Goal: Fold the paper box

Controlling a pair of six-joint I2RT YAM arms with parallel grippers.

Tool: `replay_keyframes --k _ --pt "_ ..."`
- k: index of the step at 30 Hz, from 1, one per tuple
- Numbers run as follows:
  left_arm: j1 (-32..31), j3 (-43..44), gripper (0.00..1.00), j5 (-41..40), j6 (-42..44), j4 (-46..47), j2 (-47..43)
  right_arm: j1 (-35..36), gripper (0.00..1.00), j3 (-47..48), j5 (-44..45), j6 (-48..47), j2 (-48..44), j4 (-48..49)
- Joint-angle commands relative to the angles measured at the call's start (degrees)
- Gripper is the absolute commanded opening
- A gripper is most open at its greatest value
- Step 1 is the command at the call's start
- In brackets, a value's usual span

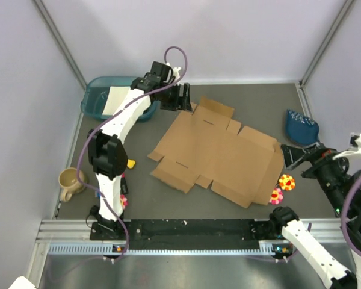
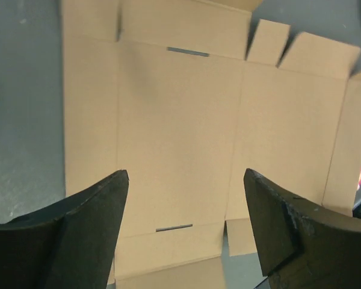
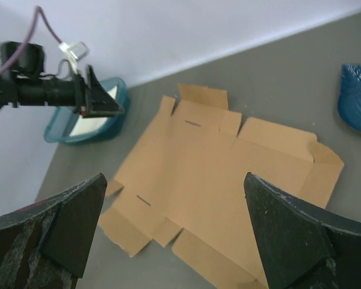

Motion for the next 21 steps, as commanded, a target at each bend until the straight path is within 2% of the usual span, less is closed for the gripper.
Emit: replay_keyframes --k 1,3,4,5,6,7,8,9,10,11,12,13,14,15,16,18,19,21 --pt "2.6 -9.3 0.85 -11.0 -12.5 19.7 -14.2 0.3 0.99 -2.7 1.8 0.1 0.2 0.3" --pt "5.1 -21.5 0.89 -15.6 -19.1 31.5 -22.5 0.4 0.99 -4.6 2.3 0.7 0.5 0.8" --pt "5.8 -26.4 0.91 -16.1 -26.0 35.6 -25.7 0.3 0.99 -5.2 2.5 0.9 0.6 1.4" --pt "6.6 -36.5 0.97 -16.6 -29.4 40.3 -32.1 0.4 0.99 -5.8 2.4 1.2 0.7 1.8" --pt "6.6 -43.0 0.99 -17.3 -35.6 42.7 -37.2 0.4 0.99 -8.0 2.0 1.5 1.0 2.6" --pt "5.6 -46.9 0.99 -22.8 -39.2 39.3 -39.5 0.4 0.99 -8.8 1.9 1.6 1.0 3.1" --pt "1.6 -48.7 0.99 -27.4 -39.9 36.5 -43.7 0.4 0.99 -9.6 1.6 2.0 1.0 4.1" --pt "-1.3 -50.4 0.99 -31.7 -40.5 30.0 -45.8 0.4 0.99 -11.3 1.3 2.2 1.1 4.6" --pt "-4.0 -55.0 0.99 -38.3 -43.5 28.7 -48.2 0.3 0.99 -12.1 0.9 2.5 1.4 5.0" --pt "-9.4 -58.6 0.99 -41.0 -46.3 28.4 -52.9 0.4 0.99 -12.7 0.4 2.8 1.7 6.0" --pt "-11.2 -62.8 0.99 -42.3 -50.8 28.0 -55.4 0.4 0.99 -13.6 -0.5 2.9 2.0 6.3" --pt "-12.0 -72.4 0.99 -41.0 -58.7 32.3 -58.0 0.3 0.99 -13.9 -1.0 3.2 2.7 6.6" --pt "-12.1 -77.2 0.99 -36.7 -61.8 35.9 -62.8 0.3 0.99 -14.4 -1.3 3.4 2.9 6.8" --pt "-12.8 -81.0 0.99 -36.7 -65.2 37.8 -65.1 0.3 0.99 -14.6 -2.0 3.4 3.3 7.4" --pt "-16.3 -85.4 0.99 -38.3 -70.9 37.5 -67.0 0.4 0.99 -15.0 -2.2 3.6 3.4 7.6" --pt "-21.7 -85.6 0.99 -49.3 -74.3 32.3 -70.6 0.4 0.99 -16.0 -2.5 4.0 3.4 8.3" --pt "-24.3 -83.7 0.99 -52.3 -79.0 28.0 -70.8 0.3 0.99 -16.6 -2.4 4.0 3.3 8.6" --pt "-30.0 -82.4 0.99 -56.8 -81.7 21.7 -69.5 0.3 0.99 -18.7 -2.5 4.6 2.9 9.2"
